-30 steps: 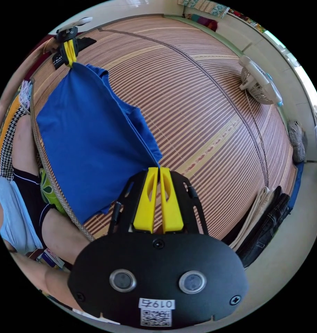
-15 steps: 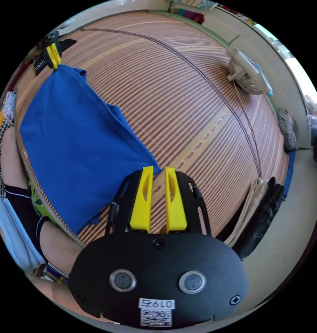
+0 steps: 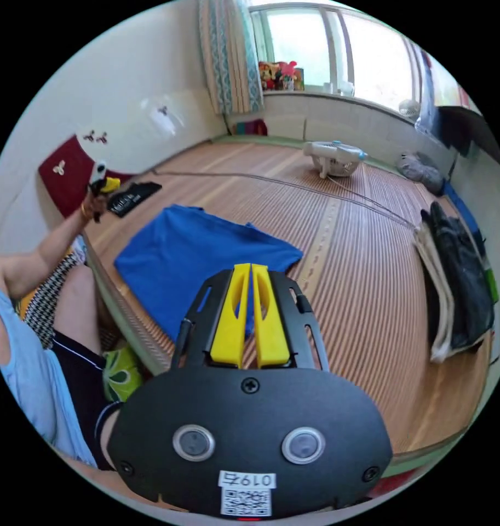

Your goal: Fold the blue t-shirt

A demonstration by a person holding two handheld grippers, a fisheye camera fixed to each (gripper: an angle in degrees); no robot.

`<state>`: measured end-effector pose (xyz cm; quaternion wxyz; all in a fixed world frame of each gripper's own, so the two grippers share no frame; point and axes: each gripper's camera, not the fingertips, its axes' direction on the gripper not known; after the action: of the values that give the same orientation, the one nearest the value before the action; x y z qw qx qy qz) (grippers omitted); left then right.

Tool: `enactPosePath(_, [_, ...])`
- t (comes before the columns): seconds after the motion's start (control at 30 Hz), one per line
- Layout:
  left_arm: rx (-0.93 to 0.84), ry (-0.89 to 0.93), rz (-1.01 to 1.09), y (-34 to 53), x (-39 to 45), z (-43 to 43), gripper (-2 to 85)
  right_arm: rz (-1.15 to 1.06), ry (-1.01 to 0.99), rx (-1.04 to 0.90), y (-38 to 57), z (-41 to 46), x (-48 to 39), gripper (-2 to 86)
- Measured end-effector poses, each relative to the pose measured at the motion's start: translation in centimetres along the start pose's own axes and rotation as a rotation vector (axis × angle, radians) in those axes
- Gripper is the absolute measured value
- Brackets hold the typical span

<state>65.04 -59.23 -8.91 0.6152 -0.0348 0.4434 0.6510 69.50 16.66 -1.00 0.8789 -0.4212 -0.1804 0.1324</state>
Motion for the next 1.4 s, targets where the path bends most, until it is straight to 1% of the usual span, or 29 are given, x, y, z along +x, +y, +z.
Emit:
enactPosePath(0.03, [0.034,0.008,0.017,4.0,1.8,-0.7,1.6,0.039,-0.039,0.064,2.5,-1.3,-0.5,0.5])
enactPosePath(0.07, [0.018,-0.013,0.020,7.7,3.5,-1.0,1.9,0.056,-0.104,0.102,4.7,-2.1,-1.0,1.1])
enactPosePath(0.1, [0.005,-0.040,0.016,9.4,4.2,-1.0,2.1,0.061,-0.131,0.113,5.7,-2.5,-1.2,1.4])
enactPosePath(0.17, [-0.049,-0.186,-0.028,15.6,6.4,-1.4,3.2,0.062,-0.157,0.116,9.4,-3.5,-2.1,1.6])
enactPosePath(0.27, [-0.071,-0.318,-0.135,21.7,7.1,-2.4,6.0,0.062,-0.178,0.084,13.5,-4.5,-1.7,1.3])
enactPosePath(0.33, [-0.112,-0.345,-0.181,23.3,7.2,-3.0,8.1,0.094,-0.230,0.077,15.8,-5.1,0.1,2.7])
enactPosePath(0.4, [-0.112,-0.390,-0.162,24.4,7.7,-3.7,9.3,0.131,-0.290,0.057,17.5,-5.7,2.1,4.4])
enactPosePath(0.47, [-0.105,-0.292,-0.165,26.0,6.7,-4.4,10.2,0.159,-0.363,0.063,19.2,-6.7,4.2,5.1])
enactPosePath(0.5, [-0.104,-0.283,-0.160,26.3,6.6,-4.6,10.3,0.167,-0.361,0.065,19.5,-6.9,4.6,5.1])
enactPosePath(0.6, [-0.151,-0.352,-0.092,26.9,6.7,-4.7,11.5,0.188,-0.352,0.090,21.0,-8.0,6.0,5.0])
enactPosePath(0.77, [-0.242,-0.351,-0.140,28.8,5.0,-4.0,12.9,0.217,-0.354,0.078,23.2,-8.8,8.2,4.8])
enactPosePath(1.07, [-0.271,-0.343,-0.138,31.7,5.9,-4.3,11.8,0.231,-0.354,0.050,26.3,-9.7,11.3,2.0])
enactPosePath(1.23, [-0.204,-0.388,-0.086,33.3,8.6,-6.1,10.7,0.232,-0.350,0.061,27.3,-10.5,12.5,1.1])
enactPosePath(1.3, [-0.213,-0.396,-0.081,33.9,8.8,-5.9,10.4,0.232,-0.356,0.072,27.6,-10.7,12.9,0.9])
enactPosePath(1.4, [-0.270,-0.384,-0.109,34.7,7.9,-5.0,10.3,0.230,-0.360,0.081,27.7,-10.8,13.4,0.6])
